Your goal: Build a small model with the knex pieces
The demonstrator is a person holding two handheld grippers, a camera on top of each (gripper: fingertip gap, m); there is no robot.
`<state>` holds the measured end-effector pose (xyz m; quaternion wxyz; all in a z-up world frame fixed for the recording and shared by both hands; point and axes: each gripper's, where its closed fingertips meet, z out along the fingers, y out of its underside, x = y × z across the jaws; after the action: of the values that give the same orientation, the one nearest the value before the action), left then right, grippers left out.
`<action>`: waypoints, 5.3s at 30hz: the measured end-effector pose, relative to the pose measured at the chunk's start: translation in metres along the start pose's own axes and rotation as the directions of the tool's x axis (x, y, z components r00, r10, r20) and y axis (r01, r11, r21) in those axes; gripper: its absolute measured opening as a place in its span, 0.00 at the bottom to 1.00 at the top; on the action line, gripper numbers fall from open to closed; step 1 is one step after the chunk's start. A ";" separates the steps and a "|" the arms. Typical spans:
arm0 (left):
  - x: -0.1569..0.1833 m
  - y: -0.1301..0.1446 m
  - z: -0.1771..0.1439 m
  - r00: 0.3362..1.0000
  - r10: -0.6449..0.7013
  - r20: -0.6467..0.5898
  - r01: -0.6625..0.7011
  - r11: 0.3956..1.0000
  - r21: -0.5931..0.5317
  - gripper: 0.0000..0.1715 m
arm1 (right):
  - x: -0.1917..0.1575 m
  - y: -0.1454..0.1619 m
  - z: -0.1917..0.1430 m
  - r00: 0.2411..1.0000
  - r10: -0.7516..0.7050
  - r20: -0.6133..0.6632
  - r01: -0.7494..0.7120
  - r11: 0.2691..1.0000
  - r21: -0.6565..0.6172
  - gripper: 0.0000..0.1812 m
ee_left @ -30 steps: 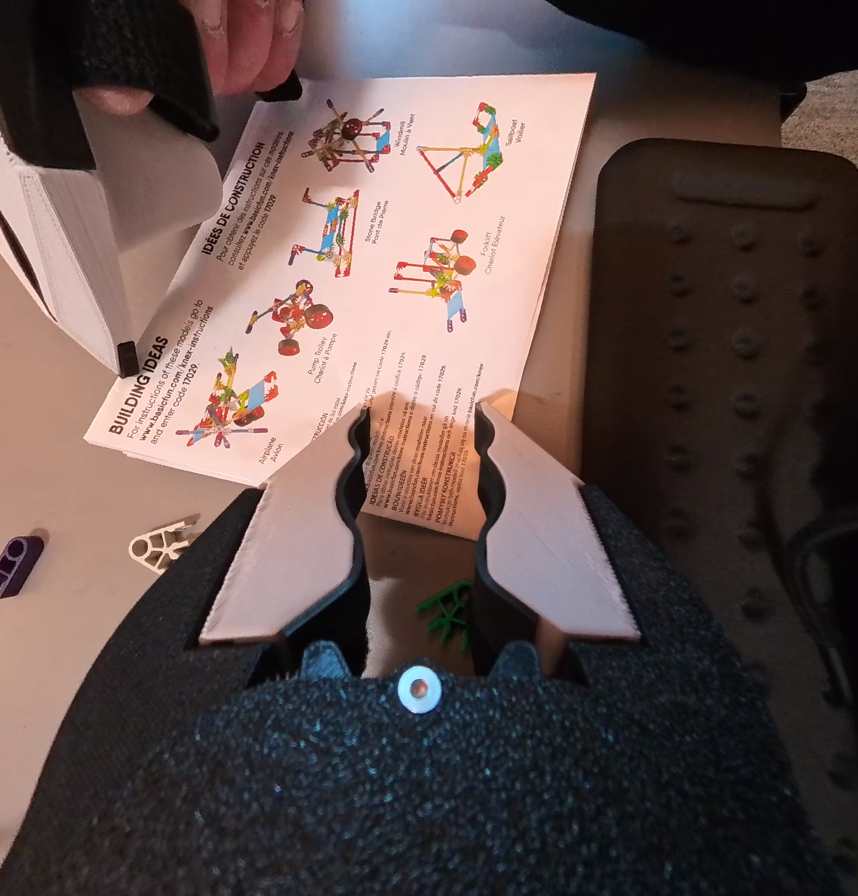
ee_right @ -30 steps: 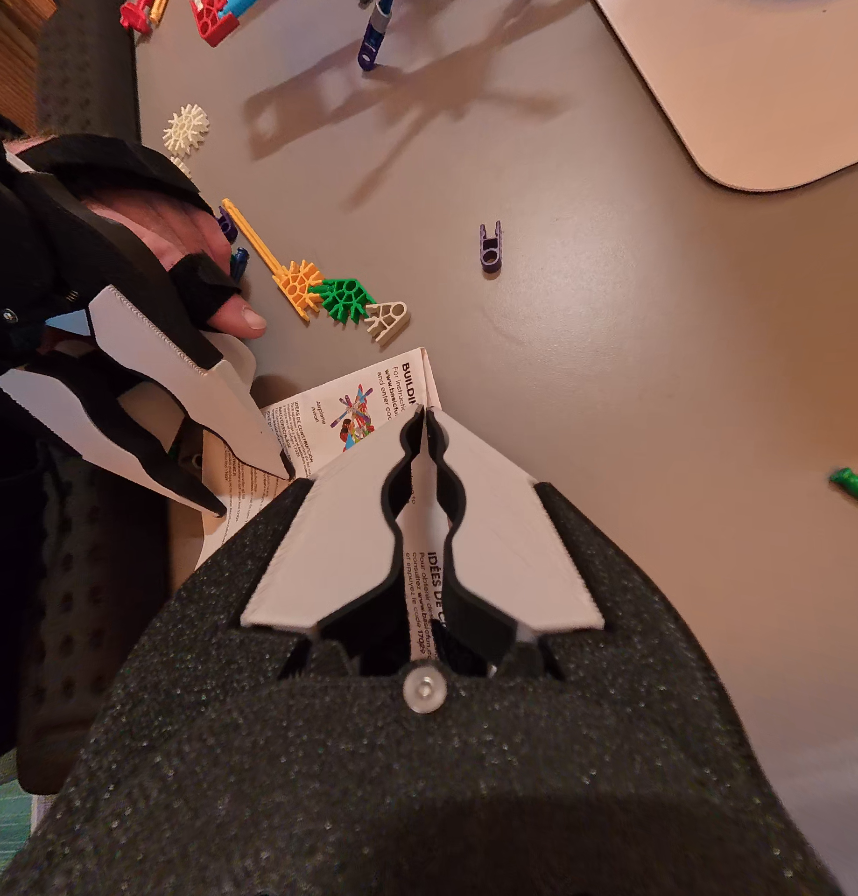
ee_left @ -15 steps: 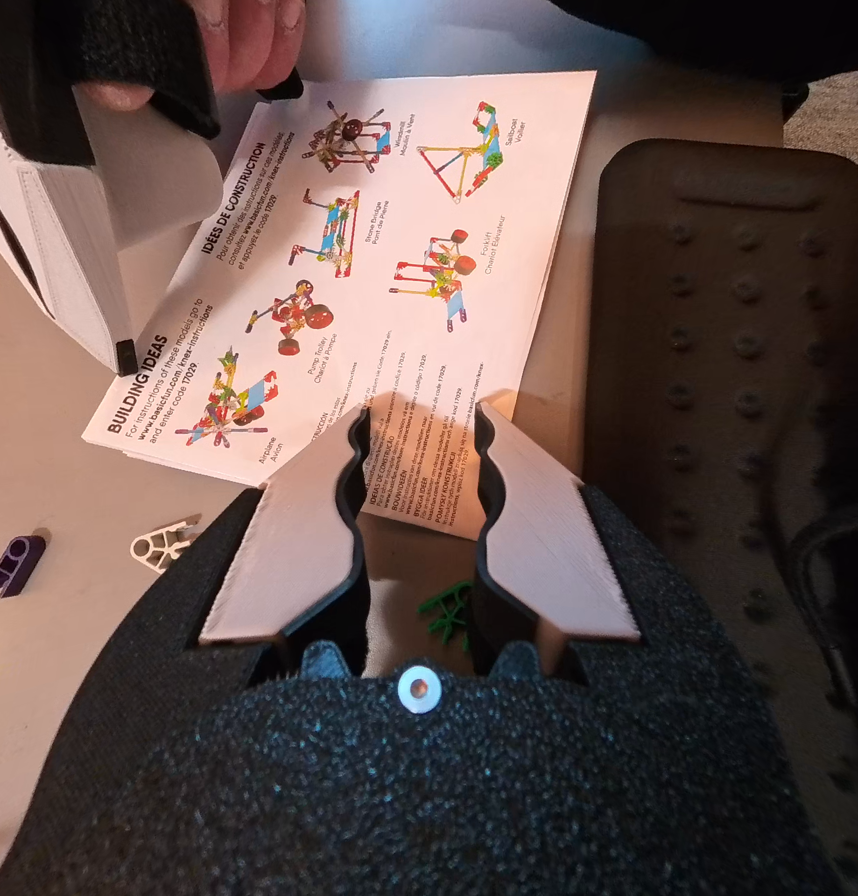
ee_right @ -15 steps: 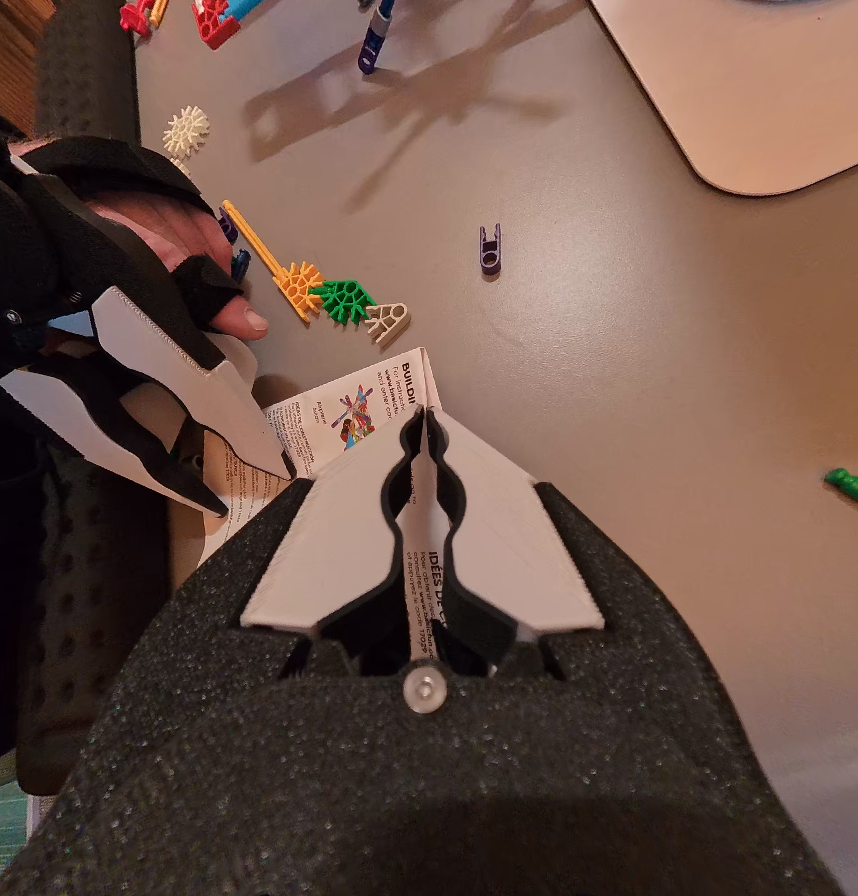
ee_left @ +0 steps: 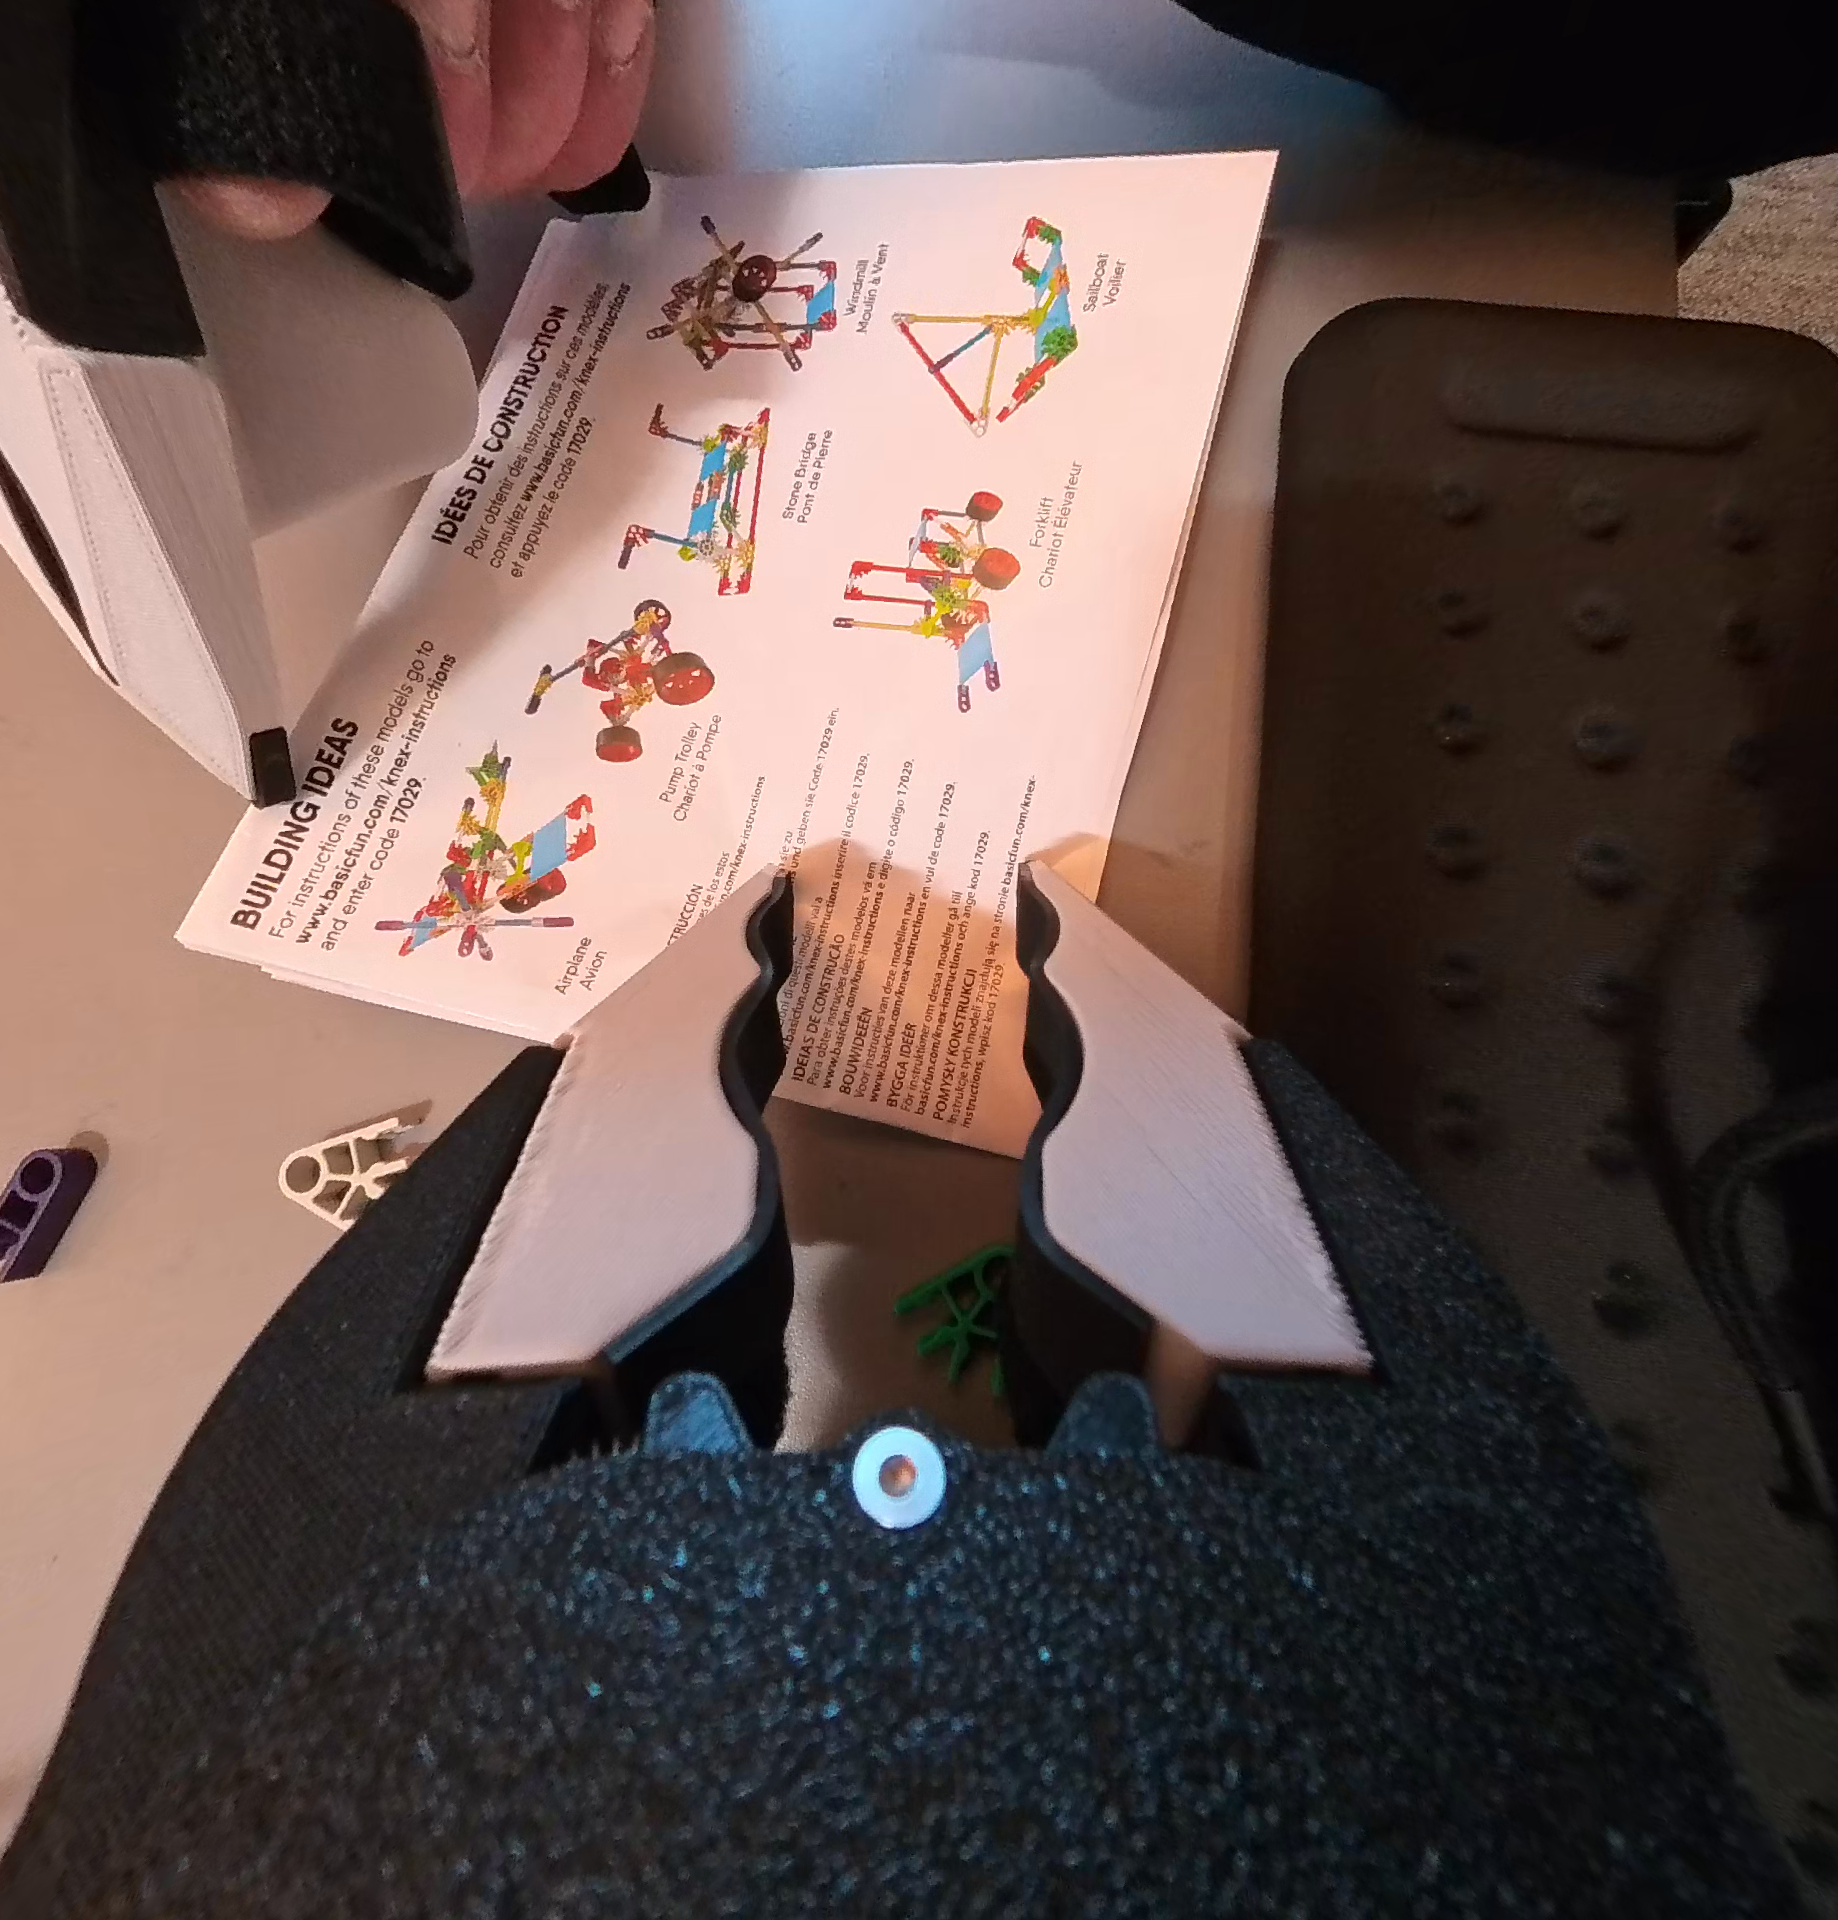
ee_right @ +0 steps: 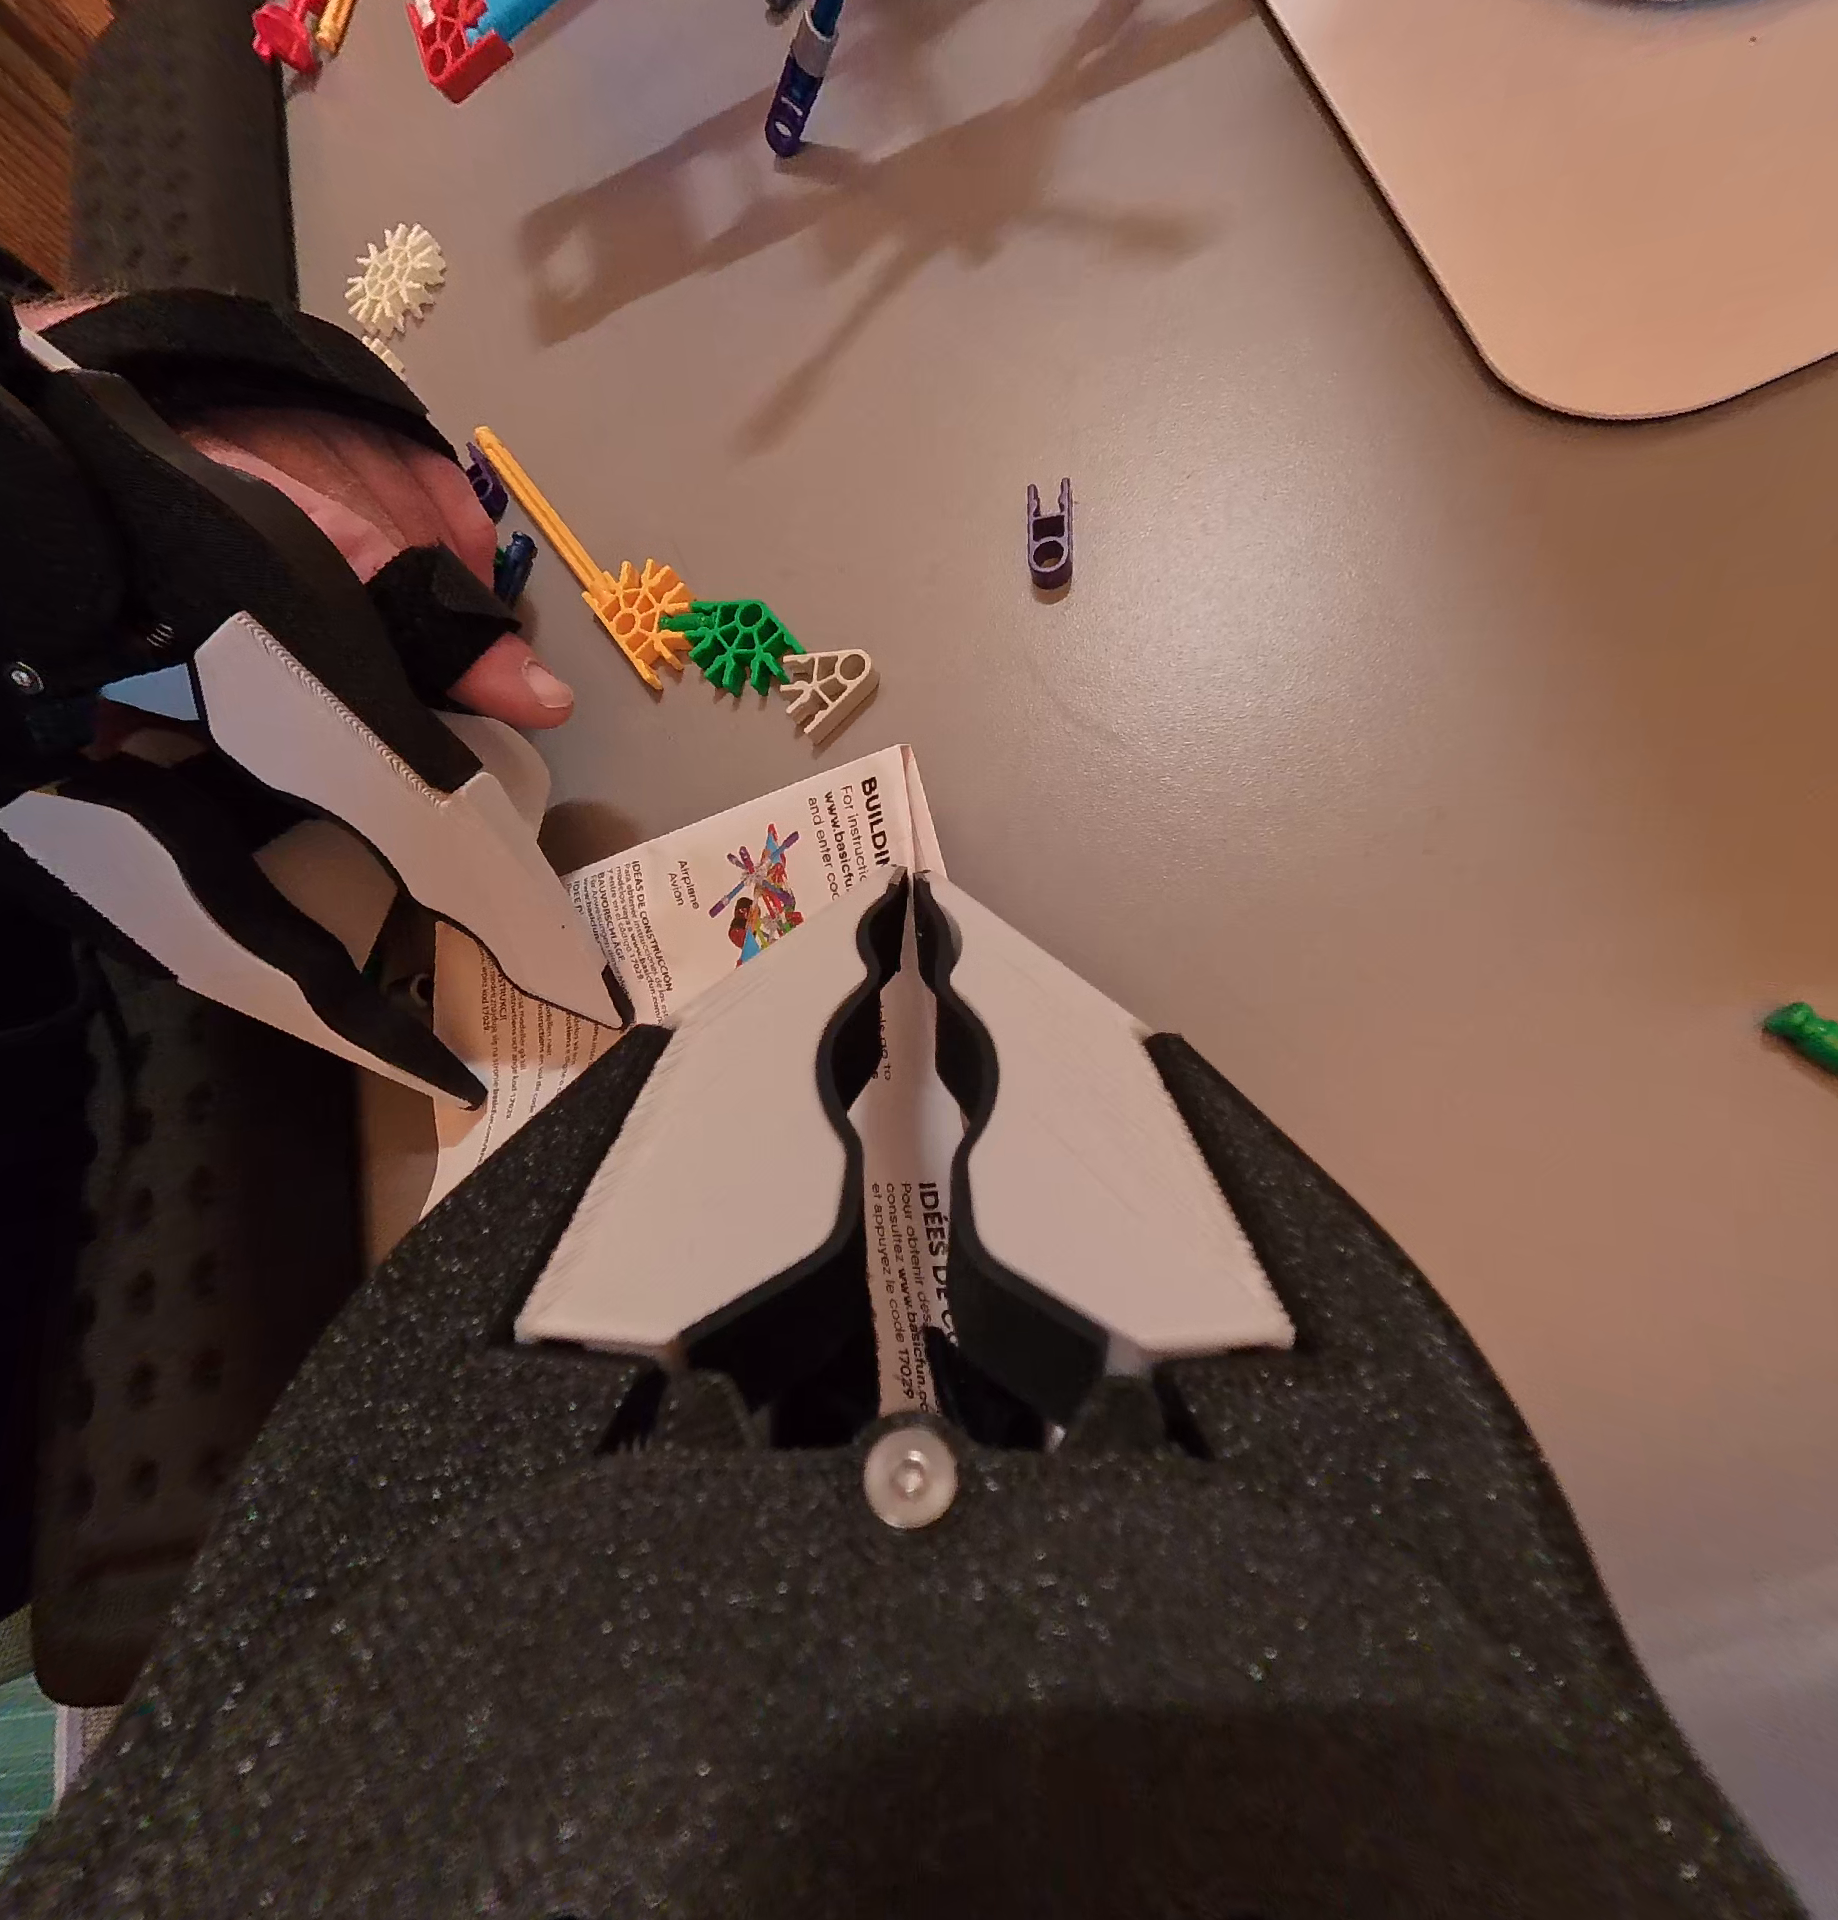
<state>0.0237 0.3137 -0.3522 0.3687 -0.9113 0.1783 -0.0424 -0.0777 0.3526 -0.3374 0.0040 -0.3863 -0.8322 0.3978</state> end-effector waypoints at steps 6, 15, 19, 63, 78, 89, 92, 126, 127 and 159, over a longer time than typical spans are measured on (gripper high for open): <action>0.000 0.001 0.000 1.000 0.000 0.000 0.000 1.000 0.000 0.25 | 0.000 0.000 0.000 1.000 0.000 -0.001 0.000 1.000 0.000 0.00; 0.000 0.002 0.001 1.000 0.007 0.007 -0.007 1.000 0.000 0.25 | 0.004 -0.001 0.001 1.000 0.010 -0.018 -0.010 1.000 0.002 0.01; -0.002 -0.002 -0.001 0.996 0.066 0.053 -0.067 0.998 0.004 0.26 | 0.013 -0.002 0.000 0.998 0.039 -0.058 -0.038 0.999 0.015 0.03; -0.098 0.292 -0.305 0.725 -0.469 0.504 0.500 0.862 0.082 0.34 | 0.002 -0.023 0.015 0.978 0.067 -0.197 -0.055 0.996 0.066 0.04; -0.149 0.251 -0.359 0.673 -0.486 0.557 0.484 0.859 0.166 0.25 | 0.013 -0.019 0.016 0.971 0.114 -0.211 -0.096 0.991 0.094 0.04; -0.232 0.336 -0.324 0.511 -0.621 0.595 0.781 0.624 -0.020 0.18 | 0.005 -0.027 0.020 0.979 0.069 -0.194 -0.048 0.993 0.112 0.04; -0.238 0.342 -0.318 0.470 -0.664 0.581 0.815 0.579 0.003 0.18 | 0.003 -0.029 0.017 0.980 0.058 -0.190 -0.034 0.991 0.128 0.04; -0.236 0.306 -0.342 0.526 -0.659 0.537 0.709 0.689 0.151 0.03 | -0.009 -0.033 -0.005 0.965 -0.039 -0.260 0.079 0.987 0.142 0.04; -0.236 0.303 -0.343 0.531 -0.669 0.520 0.706 0.689 0.164 0.03 | -0.009 -0.033 -0.005 0.964 -0.041 -0.261 0.080 0.987 0.141 0.04; -0.063 0.044 -0.042 0.978 -0.203 -0.040 0.195 0.969 -0.150 0.02 | 0.003 -0.035 -0.037 0.944 -0.011 -0.331 0.090 0.971 0.223 0.04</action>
<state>-0.0564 0.2789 -0.3486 0.2904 -0.9475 0.0985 -0.0911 -0.0905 0.3659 -0.2901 0.1982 -0.4220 -0.7766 0.4237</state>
